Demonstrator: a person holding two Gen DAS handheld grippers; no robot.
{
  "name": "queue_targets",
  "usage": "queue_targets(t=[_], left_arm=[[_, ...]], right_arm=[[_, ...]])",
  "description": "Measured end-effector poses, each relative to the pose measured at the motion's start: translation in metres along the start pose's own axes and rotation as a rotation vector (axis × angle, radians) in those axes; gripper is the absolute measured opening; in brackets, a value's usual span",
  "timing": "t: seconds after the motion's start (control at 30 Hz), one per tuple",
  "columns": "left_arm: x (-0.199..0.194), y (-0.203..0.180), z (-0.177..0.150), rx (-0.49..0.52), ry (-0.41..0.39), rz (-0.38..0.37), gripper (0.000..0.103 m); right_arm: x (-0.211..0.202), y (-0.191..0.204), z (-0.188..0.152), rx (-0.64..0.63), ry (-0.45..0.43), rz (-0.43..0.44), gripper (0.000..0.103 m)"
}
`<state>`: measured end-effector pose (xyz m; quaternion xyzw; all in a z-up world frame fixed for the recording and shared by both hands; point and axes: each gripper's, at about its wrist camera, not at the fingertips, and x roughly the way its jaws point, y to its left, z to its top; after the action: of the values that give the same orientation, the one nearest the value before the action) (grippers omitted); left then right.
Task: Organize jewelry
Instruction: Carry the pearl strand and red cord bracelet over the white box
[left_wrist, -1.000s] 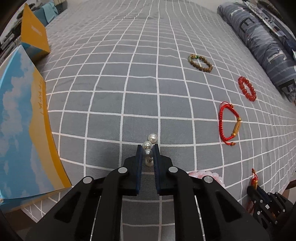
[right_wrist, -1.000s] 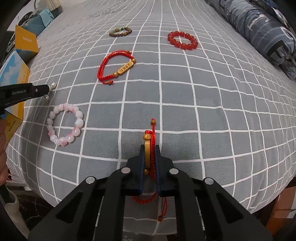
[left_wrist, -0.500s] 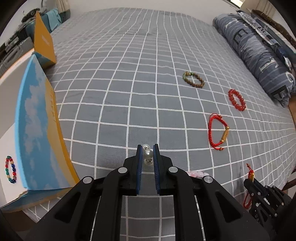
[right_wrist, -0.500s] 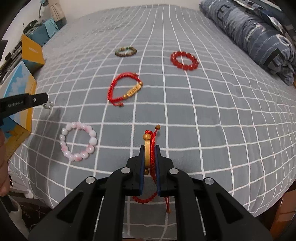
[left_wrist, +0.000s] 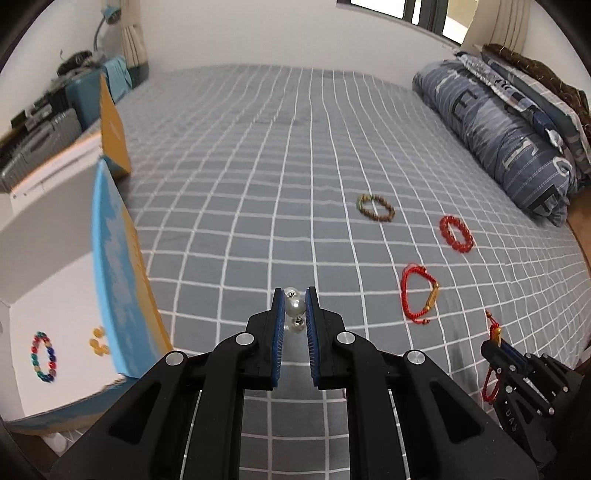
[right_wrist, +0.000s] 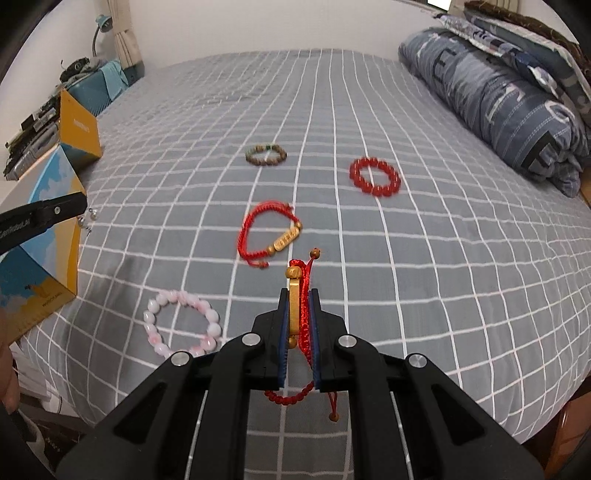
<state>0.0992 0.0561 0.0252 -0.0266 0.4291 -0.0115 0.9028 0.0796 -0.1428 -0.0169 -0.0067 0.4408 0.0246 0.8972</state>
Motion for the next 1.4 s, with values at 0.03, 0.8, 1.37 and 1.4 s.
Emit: queue_targets(t=[0.03,0.8,1.37,1.4], left_arm=[[-0.002,0.001,0.001,0.002,-0.01,0.005,0.011],[-0.095,0.057,0.014,-0.075,-0.12,0.05,0.011],[-0.143,0.227,-0.02,-0.338,-0.102,0.335,0.011],[-0.143,0.235,-0.024,-0.349,-0.095,0.344,0.011]], right_arm=[[-0.001,0.001,0.001,0.0,-0.01,0.001,0.009],[-0.035,0.078,0.082,-0.097,-0.111,0.06,0.01],[-0.061,0.284,0.099,-0.379,-0.124,0.296,0.01],[-0.059,0.297,0.098,-0.394,-0.114,0.308,0.01]])
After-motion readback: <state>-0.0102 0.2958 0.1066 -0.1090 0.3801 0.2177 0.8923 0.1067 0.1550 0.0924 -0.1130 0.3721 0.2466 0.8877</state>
